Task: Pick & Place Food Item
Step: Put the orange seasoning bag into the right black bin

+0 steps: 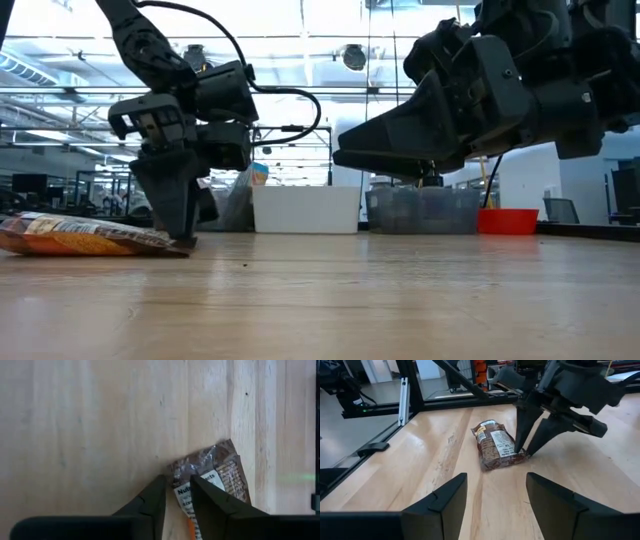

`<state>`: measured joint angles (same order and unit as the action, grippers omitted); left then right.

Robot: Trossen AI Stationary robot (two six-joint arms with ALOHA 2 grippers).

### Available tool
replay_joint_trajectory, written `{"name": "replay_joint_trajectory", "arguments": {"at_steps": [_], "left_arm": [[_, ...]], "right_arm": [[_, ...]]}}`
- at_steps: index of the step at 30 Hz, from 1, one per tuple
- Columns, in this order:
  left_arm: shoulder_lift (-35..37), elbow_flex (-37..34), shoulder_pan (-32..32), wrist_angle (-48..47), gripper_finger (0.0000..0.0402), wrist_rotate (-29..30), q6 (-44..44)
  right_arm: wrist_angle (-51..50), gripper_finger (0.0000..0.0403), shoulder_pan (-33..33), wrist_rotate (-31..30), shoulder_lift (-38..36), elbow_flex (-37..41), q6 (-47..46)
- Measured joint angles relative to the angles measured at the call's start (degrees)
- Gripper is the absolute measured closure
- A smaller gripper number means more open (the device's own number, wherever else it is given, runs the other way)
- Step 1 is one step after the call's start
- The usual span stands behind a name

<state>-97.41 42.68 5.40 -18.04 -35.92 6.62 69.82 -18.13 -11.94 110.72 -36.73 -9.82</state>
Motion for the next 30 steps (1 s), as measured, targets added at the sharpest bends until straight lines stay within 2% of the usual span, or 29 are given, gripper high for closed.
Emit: {"name": "replay_joint_trajectory", "arguments": {"at_steps": [7,14,23,30], "left_arm": [[-0.02,-0.07,-0.89,0.07,0.0334,0.61,-0.07],[-0.07,-0.13,-0.89,0.64,0.0395,1.64,-1.43],[-0.12,0.41,-0.89,0.83,0.0397,1.55,-4.89],[-0.35,5.3,-1.02,-5.82,0.0399,3.25,-8.84]], "right_arm": [[0.01,0.0206,0.01,0.0,0.0,0.0,0.02],[0.0,0.0206,0.02,0.01,0.0,-0.02,0.0],[-0.4,0.0206,0.02,-0.02,0.0,-0.02,0.0],[-1.7,0.0206,0.02,-0.33,0.0,-0.02,0.0]]}}
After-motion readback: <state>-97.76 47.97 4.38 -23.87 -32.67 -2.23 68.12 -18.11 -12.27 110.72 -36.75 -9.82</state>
